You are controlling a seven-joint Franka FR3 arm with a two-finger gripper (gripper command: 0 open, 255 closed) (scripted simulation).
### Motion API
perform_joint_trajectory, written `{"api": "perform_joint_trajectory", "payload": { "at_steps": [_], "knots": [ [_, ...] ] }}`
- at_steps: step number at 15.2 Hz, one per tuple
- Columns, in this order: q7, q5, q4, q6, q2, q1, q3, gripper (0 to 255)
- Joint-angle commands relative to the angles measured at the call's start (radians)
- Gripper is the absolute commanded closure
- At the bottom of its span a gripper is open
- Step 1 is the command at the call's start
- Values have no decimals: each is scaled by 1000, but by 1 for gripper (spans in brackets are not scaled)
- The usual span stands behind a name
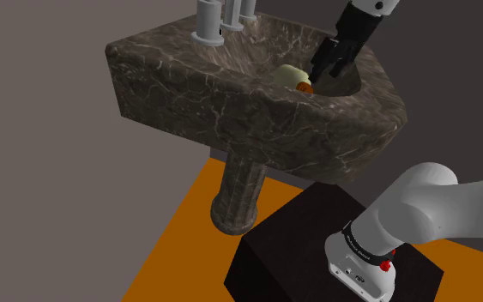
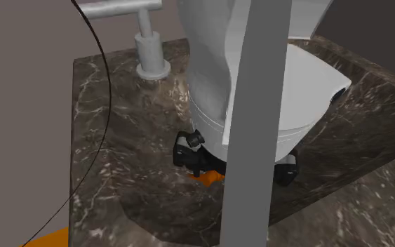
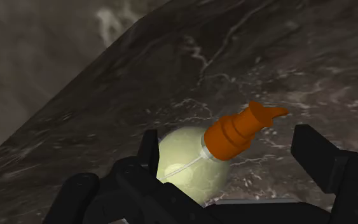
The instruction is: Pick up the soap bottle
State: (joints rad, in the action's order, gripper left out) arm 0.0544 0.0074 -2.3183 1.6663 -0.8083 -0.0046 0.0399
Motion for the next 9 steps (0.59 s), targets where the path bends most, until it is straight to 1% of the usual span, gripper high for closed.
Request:
{"api": "perform_joint_trajectory", "payload": {
  "at_steps": [1, 2, 3, 4, 9],
  "knots": [
    [0, 0, 0, 0, 0, 0, 0, 0],
    [188, -24, 25, 5, 34, -58, 100, 0],
    [371, -48, 66, -5, 81, -131, 205, 0],
    [423, -55, 80, -11, 97, -155, 236, 0],
    [433, -50, 2, 50, 80, -149, 241, 0]
  ]
}}
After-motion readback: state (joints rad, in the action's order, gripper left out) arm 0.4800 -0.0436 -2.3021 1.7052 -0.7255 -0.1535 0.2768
